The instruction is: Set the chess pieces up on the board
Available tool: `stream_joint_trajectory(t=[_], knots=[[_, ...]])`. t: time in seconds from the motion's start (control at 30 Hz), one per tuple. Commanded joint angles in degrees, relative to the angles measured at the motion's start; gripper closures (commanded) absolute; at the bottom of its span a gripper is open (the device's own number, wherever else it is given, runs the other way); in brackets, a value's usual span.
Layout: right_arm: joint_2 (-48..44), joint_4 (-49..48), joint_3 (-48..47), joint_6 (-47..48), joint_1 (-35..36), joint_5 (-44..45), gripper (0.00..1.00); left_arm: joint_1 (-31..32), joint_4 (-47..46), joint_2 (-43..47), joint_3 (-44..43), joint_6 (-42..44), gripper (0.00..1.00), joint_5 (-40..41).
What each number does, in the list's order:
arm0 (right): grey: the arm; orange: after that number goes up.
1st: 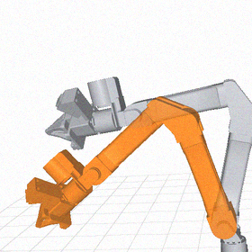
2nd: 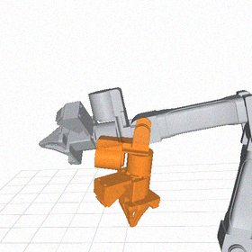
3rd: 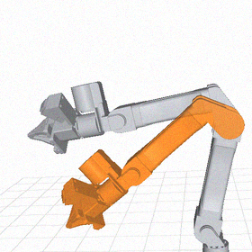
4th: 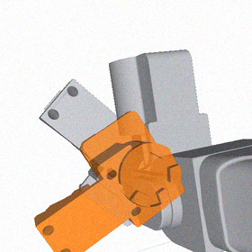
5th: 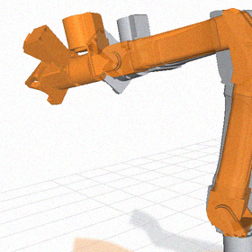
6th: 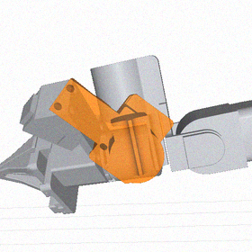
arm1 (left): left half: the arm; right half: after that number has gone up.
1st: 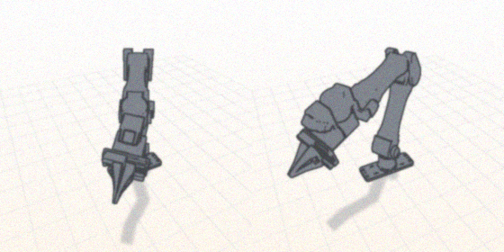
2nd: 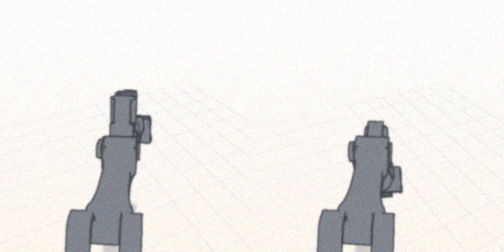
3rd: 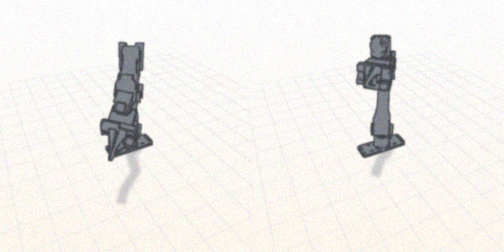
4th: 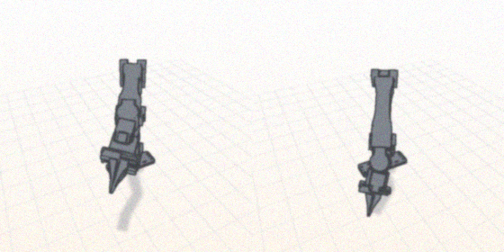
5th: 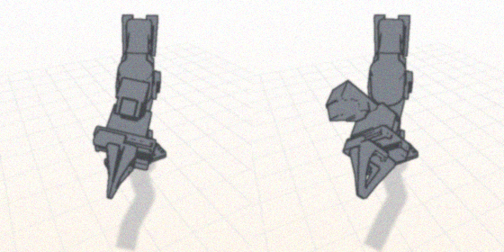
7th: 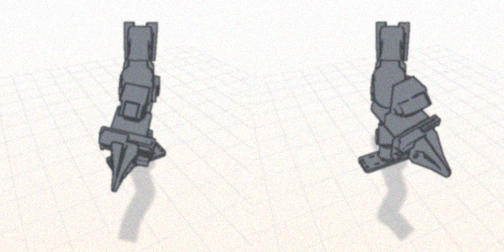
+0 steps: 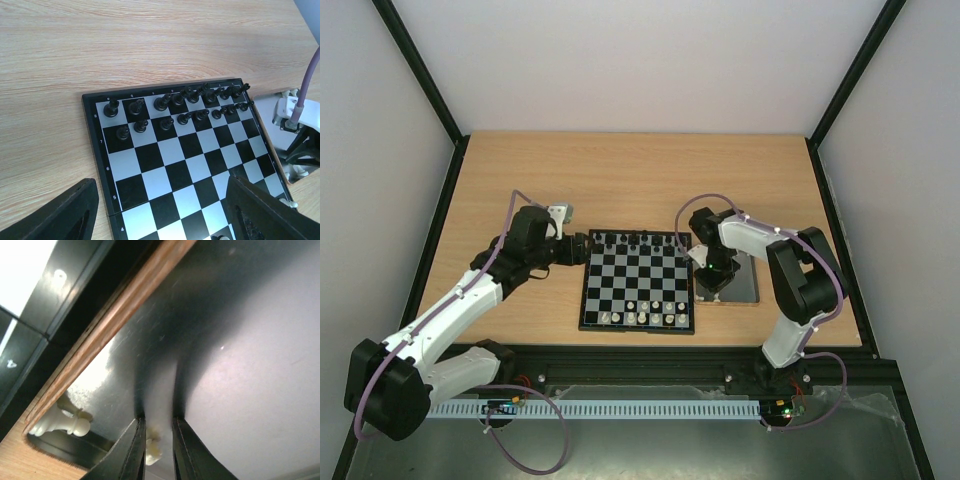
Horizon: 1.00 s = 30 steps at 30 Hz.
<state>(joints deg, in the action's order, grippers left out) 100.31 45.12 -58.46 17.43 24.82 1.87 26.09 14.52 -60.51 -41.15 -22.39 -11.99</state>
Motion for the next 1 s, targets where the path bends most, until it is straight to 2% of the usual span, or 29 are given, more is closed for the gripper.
stream_joint_trajectory(t=[0.0,0.07,0.27,0.37,0.57,0.8,0.97], knots=[[2.79,-3.17,-0.37,2.13,-0.03,2.47,0.84,0.28,-0.02,0.22,0.64,-0.23,0.27,0.32],[2.74,-3.63,-0.37,2.12,-0.03,3.48,0.82,0.28,-0.02,0.32,0.73,-0.28,0.27,0.3],[0.3,-2.4,2.1,0.51,-0.03,3.67,0.61,0.28,0.11,0.57,1.04,-0.37,0.27,0.32],[-1.17,-0.74,2.9,-0.61,-0.03,2.74,0.55,0.28,-0.19,0.32,1.21,-0.29,0.27,0.22],[0.79,3.74,2.8,-3.35,-0.03,-1.31,0.57,0.37,-0.72,-0.44,1.28,-0.54,0.27,-0.12],[2.67,4.27,4.47,-4.4,-0.03,-0.41,0.6,0.46,0.68,0.43,1.68,-0.22,0.27,0.53],[2.8,5.38,3.86,-4.01,-0.03,-3.2,0.7,0.46,0.97,0.95,2.11,-0.4,0.27,0.73]])
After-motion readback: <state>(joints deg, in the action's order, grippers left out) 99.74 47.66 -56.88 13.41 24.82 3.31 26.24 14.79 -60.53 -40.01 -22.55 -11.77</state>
